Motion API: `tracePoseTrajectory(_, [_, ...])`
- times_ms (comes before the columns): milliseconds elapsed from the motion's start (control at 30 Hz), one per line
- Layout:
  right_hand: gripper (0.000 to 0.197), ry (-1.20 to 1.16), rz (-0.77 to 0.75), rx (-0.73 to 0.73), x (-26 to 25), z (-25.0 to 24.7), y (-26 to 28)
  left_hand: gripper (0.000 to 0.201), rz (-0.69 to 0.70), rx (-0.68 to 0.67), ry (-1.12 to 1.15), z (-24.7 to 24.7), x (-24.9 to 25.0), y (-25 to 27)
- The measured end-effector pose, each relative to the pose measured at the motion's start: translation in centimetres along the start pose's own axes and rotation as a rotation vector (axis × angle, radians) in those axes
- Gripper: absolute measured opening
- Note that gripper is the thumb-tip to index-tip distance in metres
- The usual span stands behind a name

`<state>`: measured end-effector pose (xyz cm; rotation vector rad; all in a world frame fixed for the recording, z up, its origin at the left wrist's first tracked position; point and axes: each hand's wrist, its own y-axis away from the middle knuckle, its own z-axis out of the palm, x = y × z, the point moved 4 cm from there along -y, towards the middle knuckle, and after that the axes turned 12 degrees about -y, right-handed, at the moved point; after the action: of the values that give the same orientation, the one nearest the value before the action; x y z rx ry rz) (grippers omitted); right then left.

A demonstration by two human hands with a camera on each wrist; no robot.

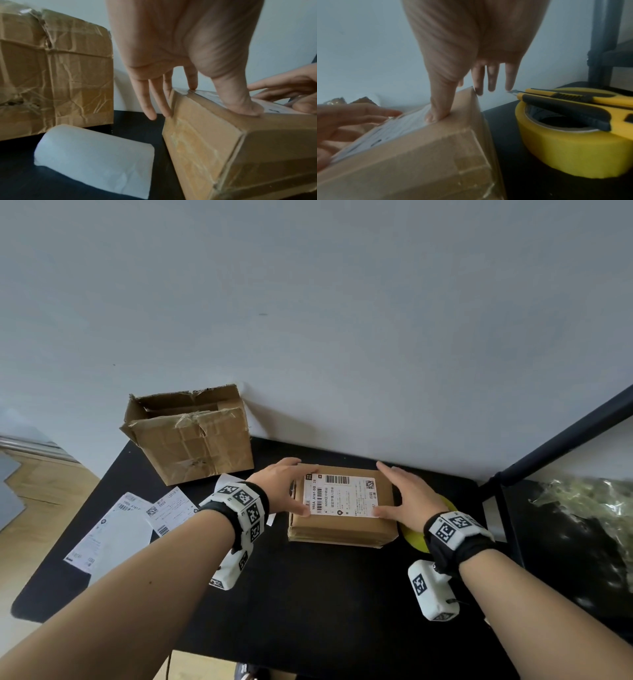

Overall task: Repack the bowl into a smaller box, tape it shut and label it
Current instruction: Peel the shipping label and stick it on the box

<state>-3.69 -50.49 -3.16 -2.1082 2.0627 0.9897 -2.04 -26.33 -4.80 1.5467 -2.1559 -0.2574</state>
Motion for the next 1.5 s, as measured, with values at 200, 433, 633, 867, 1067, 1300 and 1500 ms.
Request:
tracePoseTrajectory(200, [0.080,-0.195,0.096,-0.001,0.5,0.0,-1.4,0.086,-0.090,0.084,0.100,-0.2,0.9,-0.9])
tracePoseTrajectory(433, [0.036,-0.231,0.170,0.120,-0.5,-0.2,-3.0,0.031,-0.235,0.140,0.093,-0.9,0.9,-2.9])
tracePoseTrajectory(633, [0.034,-0.126,0.204,0.185,-1.3,-0.2,-3.4,0.020,-0.289,0.172,0.110,-0.9,0.5,-4.1])
tracePoseTrajectory(867, [0.087,-0.043,0.351,0.031,-1.2,2.7,-4.4,0.029,-0.310,0.149,0.156,-0.6,0.2,-4.2])
tracePoseTrajectory(1067, [0.056,-0.138,0.259,0.074,-0.1,1.5,-4.4,0.033,-0.304,0.071,0.248,0.0,0.2,-4.1])
tracePoseTrajectory(1300, [0.059,-0.277,0.287,0.109,1.1,1.3,-3.7,0.101,-0.287,-0.084,0.416,0.7,-1.5,-3.2])
tracePoseTrajectory(1500, [0.067,-0.415,0.345,0.030,1.8,2.5,-3.3,0.090,-0.269,-0.344,0.340,1.3,-1.6,-2.2])
